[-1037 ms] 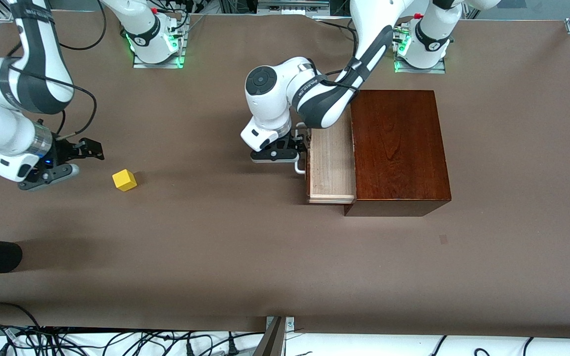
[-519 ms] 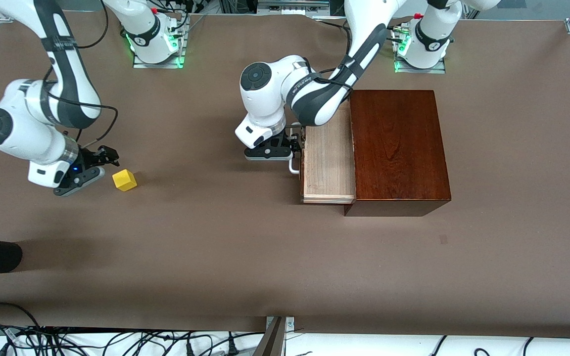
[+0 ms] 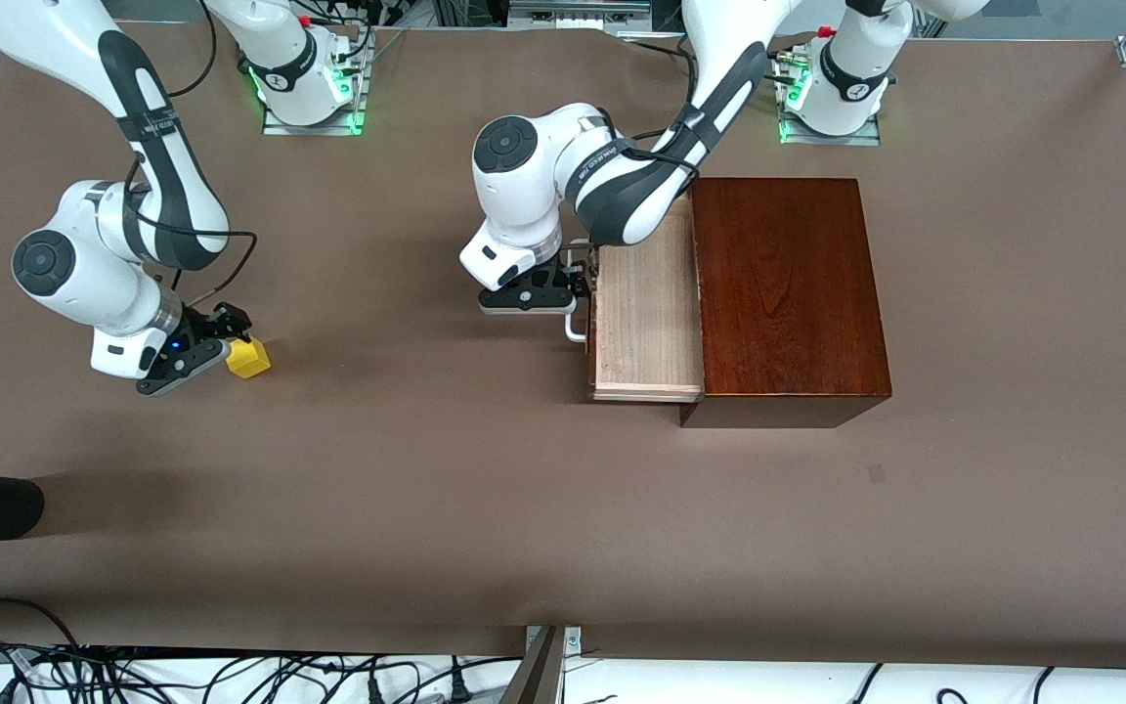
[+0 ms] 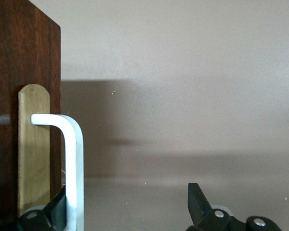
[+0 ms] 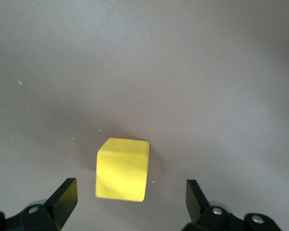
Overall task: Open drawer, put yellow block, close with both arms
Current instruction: 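Lower the right gripper over the yellow cube and grasp it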
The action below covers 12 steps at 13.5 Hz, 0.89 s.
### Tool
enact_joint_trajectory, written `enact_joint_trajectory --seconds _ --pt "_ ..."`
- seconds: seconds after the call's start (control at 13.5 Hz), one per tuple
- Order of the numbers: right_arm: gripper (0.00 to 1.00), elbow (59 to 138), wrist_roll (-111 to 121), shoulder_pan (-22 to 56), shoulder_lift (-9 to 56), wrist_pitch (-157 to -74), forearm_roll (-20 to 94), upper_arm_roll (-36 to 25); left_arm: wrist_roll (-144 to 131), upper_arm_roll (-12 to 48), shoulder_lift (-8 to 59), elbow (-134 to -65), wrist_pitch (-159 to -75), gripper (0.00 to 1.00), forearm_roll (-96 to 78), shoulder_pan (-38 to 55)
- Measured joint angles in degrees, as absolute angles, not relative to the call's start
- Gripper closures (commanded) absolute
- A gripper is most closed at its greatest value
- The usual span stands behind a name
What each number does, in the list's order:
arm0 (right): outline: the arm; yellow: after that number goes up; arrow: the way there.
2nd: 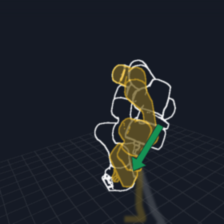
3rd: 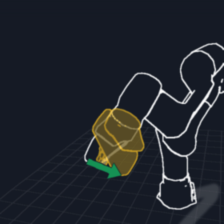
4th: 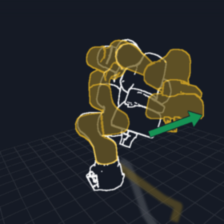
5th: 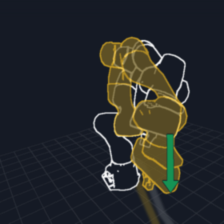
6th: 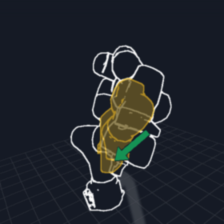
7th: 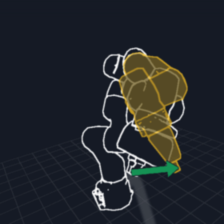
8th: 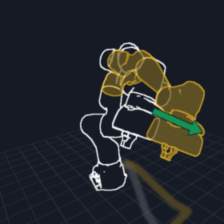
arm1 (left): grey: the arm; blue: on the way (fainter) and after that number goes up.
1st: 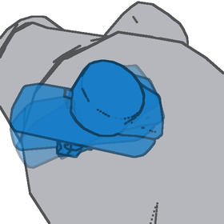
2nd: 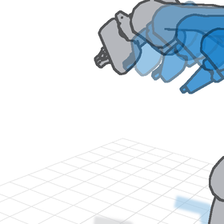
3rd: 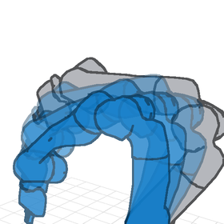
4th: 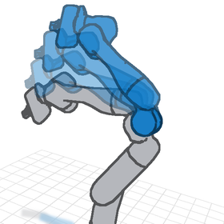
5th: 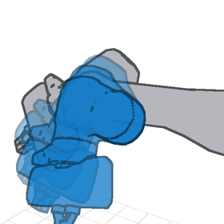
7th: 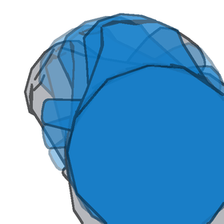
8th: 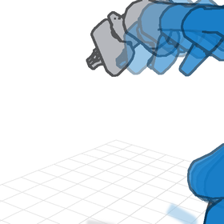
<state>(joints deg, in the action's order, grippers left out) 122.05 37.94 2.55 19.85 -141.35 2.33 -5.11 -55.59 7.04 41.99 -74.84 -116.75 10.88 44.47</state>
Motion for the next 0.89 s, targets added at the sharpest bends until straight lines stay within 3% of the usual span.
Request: enact_joint_trajectory --seconds 0.89 --pt "0.00 122.56 38.03 2.57 23.30 -145.83 2.35 -4.58 -55.84 8.87 42.14 -73.07 -112.95 0.00 10.21 42.77"
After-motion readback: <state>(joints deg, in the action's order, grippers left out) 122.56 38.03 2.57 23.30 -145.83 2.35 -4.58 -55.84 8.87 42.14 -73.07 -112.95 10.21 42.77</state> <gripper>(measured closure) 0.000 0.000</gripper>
